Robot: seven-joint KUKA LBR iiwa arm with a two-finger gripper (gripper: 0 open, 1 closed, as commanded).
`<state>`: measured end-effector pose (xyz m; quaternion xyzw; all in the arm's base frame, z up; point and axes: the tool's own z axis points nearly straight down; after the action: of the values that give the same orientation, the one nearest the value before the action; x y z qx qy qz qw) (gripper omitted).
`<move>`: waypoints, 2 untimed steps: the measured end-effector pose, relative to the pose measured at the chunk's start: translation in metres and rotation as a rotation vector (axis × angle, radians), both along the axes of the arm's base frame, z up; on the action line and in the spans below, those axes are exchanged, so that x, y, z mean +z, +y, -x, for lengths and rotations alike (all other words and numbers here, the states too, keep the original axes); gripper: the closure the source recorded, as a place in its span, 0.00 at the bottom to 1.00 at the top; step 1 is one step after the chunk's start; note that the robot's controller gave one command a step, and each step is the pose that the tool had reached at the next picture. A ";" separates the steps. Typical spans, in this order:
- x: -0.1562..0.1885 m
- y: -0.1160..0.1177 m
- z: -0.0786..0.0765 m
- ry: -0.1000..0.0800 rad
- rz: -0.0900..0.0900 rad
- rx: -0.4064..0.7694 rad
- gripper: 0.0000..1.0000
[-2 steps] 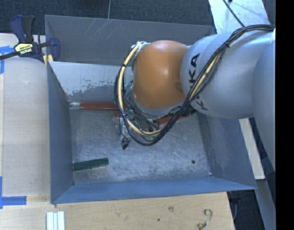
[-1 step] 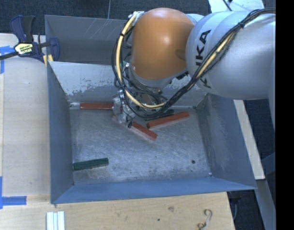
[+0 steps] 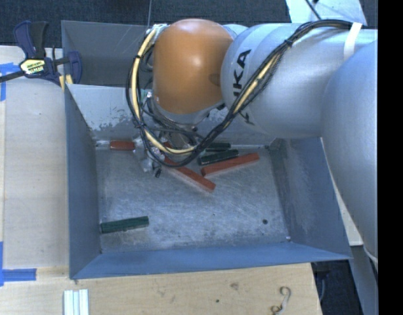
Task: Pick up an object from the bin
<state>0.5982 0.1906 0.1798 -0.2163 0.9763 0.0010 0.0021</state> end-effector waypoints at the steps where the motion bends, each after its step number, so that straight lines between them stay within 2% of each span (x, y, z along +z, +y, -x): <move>1: 0.145 -0.009 0.041 -0.009 -0.001 0.061 1.00; 2: -0.030 0.011 0.071 0.009 0.004 0.000 1.00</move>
Offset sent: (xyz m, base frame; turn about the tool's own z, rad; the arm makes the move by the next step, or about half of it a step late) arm -0.0425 -0.0095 0.1382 -0.0631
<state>0.5271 0.2011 0.1494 -0.2165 0.9763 0.0001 -0.0028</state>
